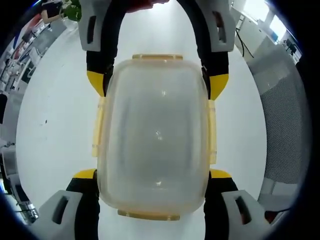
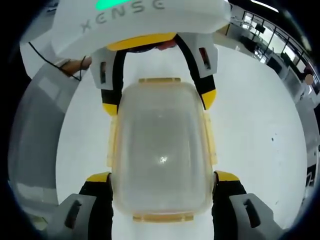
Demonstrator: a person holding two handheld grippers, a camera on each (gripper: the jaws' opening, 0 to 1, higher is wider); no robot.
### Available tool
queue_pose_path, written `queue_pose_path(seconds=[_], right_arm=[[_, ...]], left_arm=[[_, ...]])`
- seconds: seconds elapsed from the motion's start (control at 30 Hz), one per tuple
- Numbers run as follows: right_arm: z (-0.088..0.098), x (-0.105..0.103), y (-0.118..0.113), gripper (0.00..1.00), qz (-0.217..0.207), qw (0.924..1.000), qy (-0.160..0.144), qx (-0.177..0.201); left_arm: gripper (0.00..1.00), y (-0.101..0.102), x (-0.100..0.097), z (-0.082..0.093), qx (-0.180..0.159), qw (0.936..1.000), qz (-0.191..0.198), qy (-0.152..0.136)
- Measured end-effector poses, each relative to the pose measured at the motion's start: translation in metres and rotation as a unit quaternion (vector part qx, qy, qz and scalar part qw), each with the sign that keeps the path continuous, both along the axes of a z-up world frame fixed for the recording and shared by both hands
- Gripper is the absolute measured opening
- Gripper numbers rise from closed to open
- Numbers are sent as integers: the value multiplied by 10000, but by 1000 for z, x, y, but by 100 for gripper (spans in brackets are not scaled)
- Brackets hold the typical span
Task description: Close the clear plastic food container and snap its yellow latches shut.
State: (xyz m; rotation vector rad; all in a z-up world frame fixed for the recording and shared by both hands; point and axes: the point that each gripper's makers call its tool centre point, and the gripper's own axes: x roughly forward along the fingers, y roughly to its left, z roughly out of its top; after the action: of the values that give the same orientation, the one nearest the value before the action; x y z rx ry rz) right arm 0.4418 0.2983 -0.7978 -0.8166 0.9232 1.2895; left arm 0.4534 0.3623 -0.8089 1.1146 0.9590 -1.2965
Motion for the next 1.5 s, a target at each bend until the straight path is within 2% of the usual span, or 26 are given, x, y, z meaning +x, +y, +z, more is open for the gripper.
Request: queue_pose_path(seconds=[0.83,0.9,0.93,0.97,1.0,1.03,1.07,1.17,1.5], right_arm=[[1,-2,1,83,55,10000,25,-60],[1,-2,1,86,57,10000,22,-54],[-1,-1,1,95,59,9999,-27,-78],[-3,-1,-1,100,118,9997,-130,-149],[-4,-2,-1,100,120,9997,-127,-186],[-4,-3,0,100,112,9998,-95,-159],[-4,-3,0,100,120,9998,-98,-152],[-4,-3,-1,100,176,9995,-182,-169],[3,-2,3,98,96,9998,-151,22]], left_arm=[[88,2,-2,1,109,9999,-31,-10],[88,2,-2,1,109,9999,-50,-22],[90,2,-2,1,109,9999,-50,-24],[94,3,-3,-1,138,9999,-48,-30],[98,4,-3,-3,178,9998,-27,-71],[99,9,-5,-4,325,9994,-65,-25],[99,9,-8,-6,335,9994,-107,27],[99,8,-6,-5,300,9995,-105,-37],[95,3,-4,0,124,9999,2,-58]])
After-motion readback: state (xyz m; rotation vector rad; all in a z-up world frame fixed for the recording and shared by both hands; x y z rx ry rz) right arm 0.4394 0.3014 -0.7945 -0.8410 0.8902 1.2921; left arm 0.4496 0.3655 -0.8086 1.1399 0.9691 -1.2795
